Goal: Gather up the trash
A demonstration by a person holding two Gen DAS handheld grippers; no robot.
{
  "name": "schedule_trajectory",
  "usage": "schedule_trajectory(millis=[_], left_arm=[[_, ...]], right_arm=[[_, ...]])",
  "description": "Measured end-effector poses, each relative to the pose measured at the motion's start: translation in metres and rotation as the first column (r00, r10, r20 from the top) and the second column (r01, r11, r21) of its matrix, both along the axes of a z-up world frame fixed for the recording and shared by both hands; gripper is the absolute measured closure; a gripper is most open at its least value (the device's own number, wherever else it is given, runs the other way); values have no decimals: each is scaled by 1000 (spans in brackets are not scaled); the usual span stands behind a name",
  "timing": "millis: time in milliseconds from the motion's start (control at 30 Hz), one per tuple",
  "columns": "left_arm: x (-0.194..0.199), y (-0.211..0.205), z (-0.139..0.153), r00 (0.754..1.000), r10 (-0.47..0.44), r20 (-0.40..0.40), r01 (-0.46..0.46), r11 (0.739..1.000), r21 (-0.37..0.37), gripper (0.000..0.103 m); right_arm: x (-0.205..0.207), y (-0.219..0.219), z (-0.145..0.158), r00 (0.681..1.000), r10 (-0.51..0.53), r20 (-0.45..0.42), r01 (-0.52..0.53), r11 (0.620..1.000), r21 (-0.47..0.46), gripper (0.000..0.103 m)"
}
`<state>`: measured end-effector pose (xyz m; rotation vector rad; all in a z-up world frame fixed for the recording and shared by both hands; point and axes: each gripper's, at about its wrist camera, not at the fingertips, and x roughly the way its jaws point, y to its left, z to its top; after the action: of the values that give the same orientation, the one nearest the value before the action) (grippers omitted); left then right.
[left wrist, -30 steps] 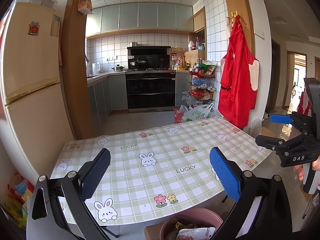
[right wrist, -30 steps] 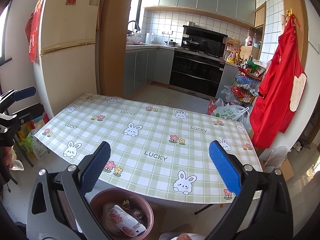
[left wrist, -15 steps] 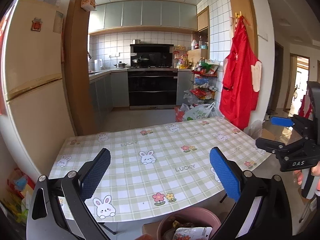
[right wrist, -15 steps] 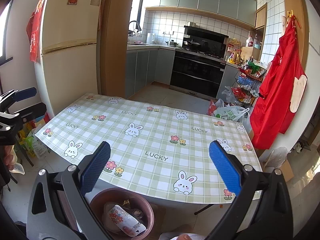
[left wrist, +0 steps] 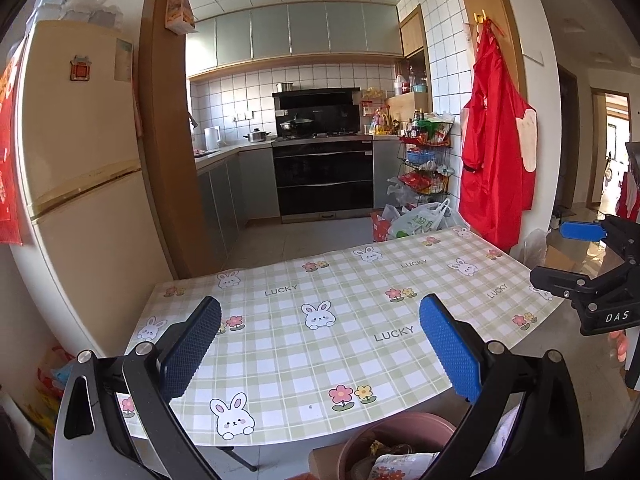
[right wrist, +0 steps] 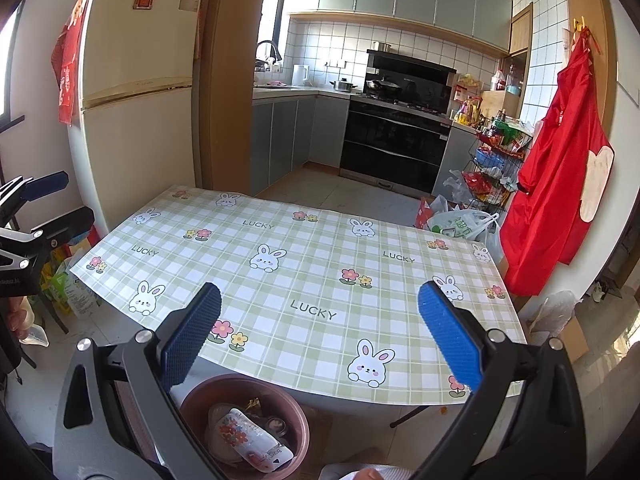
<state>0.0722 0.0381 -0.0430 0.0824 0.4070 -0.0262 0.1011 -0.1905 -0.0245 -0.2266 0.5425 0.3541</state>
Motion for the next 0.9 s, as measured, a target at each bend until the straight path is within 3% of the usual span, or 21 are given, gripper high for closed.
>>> schedule_trajectory(millis=[900], left_arm=[[-3, 2, 4, 1000, 3, 2, -3, 1000, 2, 6]], right_arm=[[-1, -3, 0, 1000, -3, 2, 3, 1000, 1, 6]])
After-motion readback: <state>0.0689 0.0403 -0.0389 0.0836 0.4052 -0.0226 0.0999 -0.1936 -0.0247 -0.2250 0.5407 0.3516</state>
